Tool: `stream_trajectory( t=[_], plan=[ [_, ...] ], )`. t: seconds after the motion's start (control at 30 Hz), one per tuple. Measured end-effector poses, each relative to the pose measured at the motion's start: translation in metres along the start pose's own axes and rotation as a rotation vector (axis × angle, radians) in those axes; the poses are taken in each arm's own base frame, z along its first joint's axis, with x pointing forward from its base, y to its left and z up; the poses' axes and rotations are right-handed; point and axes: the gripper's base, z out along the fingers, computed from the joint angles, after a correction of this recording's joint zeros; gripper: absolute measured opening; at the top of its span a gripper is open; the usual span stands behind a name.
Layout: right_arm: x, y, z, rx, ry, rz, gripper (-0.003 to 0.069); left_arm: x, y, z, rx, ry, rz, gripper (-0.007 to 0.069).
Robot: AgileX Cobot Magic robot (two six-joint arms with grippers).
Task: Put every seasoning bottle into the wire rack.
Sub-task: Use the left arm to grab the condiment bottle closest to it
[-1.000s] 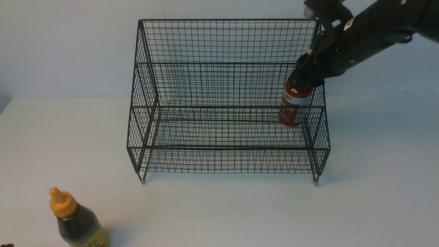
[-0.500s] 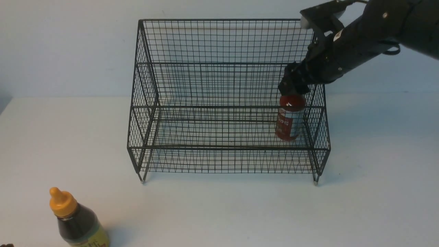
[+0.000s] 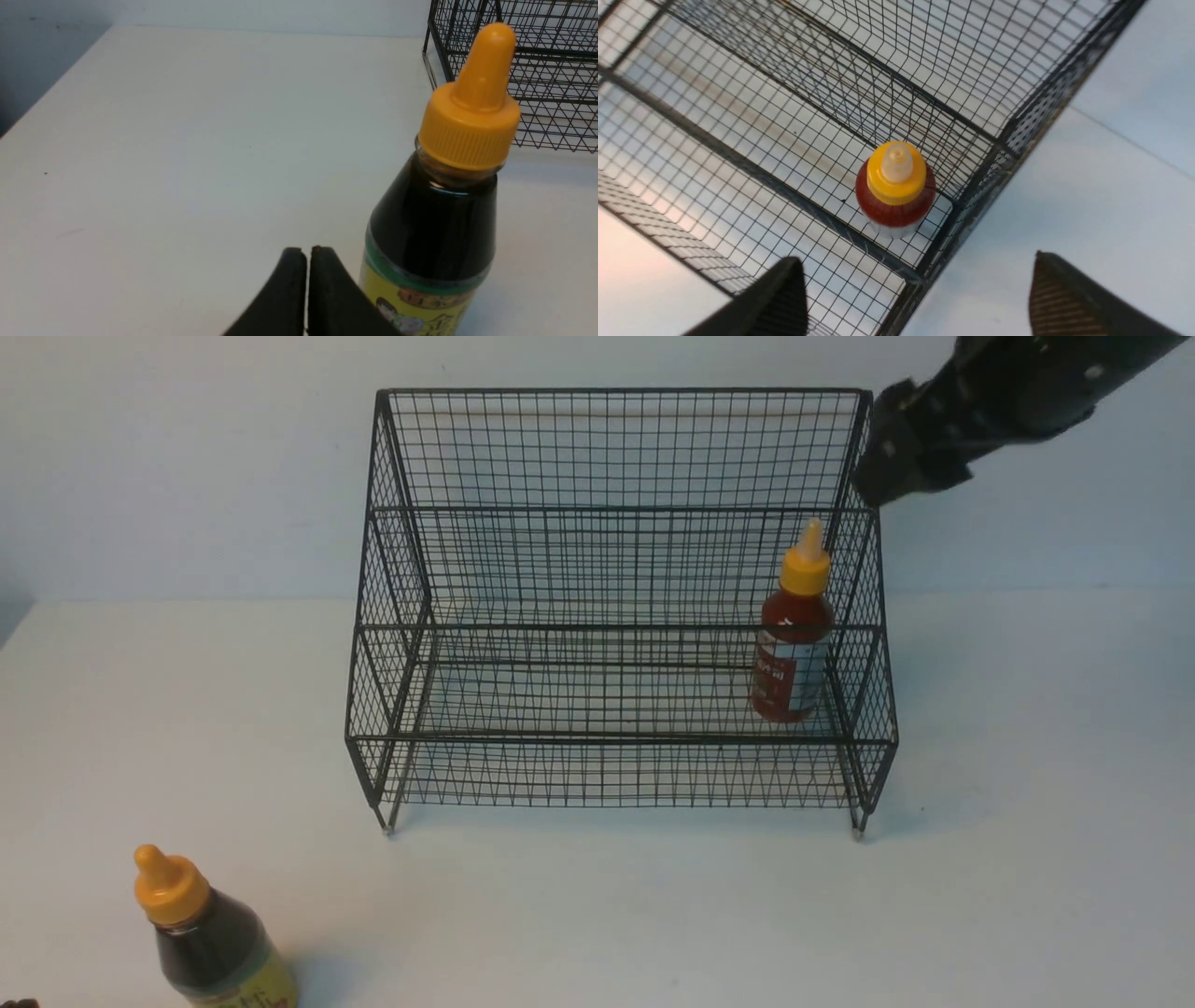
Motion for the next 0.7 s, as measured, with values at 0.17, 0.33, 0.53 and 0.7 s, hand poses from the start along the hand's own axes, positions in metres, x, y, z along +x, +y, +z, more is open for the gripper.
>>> stream_trajectory(
  t=[0.17,0.33,0.53,0.7],
  plan=[
    [0.008,0.007,-0.052,0.020,-0.081,-0.010,0.0242,-0.004,-0.011,-0.001,0.128,-0.012,-0.588,-0.0005],
    [0.043,0.021,-0.099,0.029,-0.125,0.009,0.0009,-0.009,-0.017,-0.002,0.220,0.002,-0.982,-0.0005],
    [0.105,0.040,-0.129,0.019,-0.112,0.021,-0.0015,-0.038,-0.025,-0.020,0.277,-0.007,-0.758,-0.0005],
    [0.146,0.054,-0.135,-0.017,-0.094,0.033,-0.0015,-0.092,-0.034,-0.037,0.260,0.091,-0.435,-0.0004]
  ],
)
